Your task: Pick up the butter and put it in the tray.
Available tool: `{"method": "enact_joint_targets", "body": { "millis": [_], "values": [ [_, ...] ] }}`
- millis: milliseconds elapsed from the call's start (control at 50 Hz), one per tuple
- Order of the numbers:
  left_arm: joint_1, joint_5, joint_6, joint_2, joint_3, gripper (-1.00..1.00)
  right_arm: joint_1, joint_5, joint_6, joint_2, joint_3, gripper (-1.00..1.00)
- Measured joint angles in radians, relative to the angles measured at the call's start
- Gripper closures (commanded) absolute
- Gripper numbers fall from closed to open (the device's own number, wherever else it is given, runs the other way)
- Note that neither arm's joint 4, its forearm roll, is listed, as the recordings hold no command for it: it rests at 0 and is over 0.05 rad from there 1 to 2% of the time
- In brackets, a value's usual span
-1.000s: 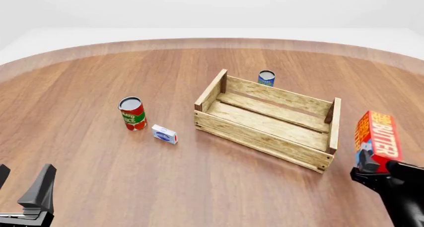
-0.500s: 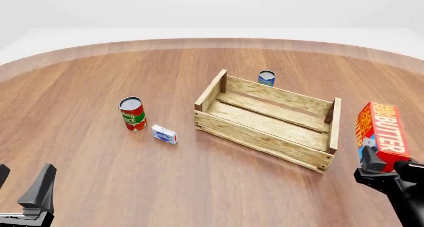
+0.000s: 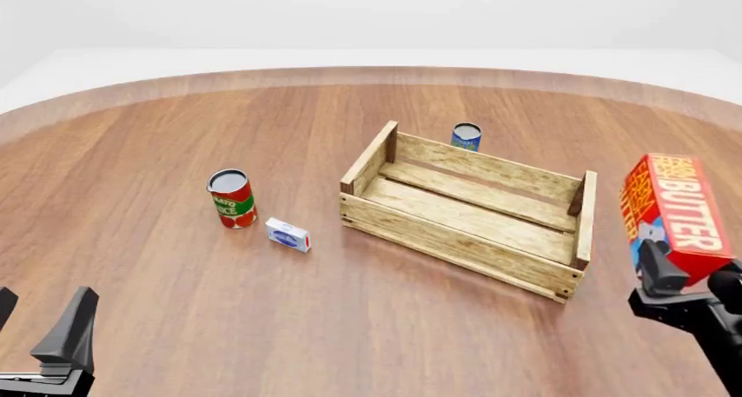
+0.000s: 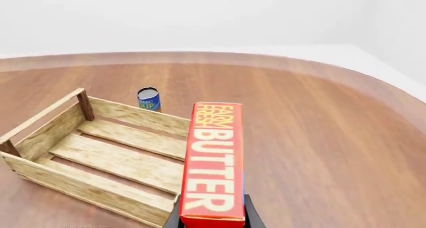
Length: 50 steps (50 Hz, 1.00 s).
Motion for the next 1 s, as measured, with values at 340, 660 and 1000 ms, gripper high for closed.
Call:
{"method": "enact_joint_targets", "body": {
  "millis": [340,660,1000],
  "values": [
    [0.000,0.000,0.000,0.000,0.000,-1.00,0.056,0.152,-0.021,-0.067,-0.101,1.00],
    [0.000,0.000,0.000,0.000,0.000,-1.00,0.121,0.185,-0.039,-0.015,-0.191,1.00],
    [0.000,0.000,0.000,0.000,0.000,-1.00,0.198,0.143,-0.061,0.123,-0.273,1.00]
  ]
}}
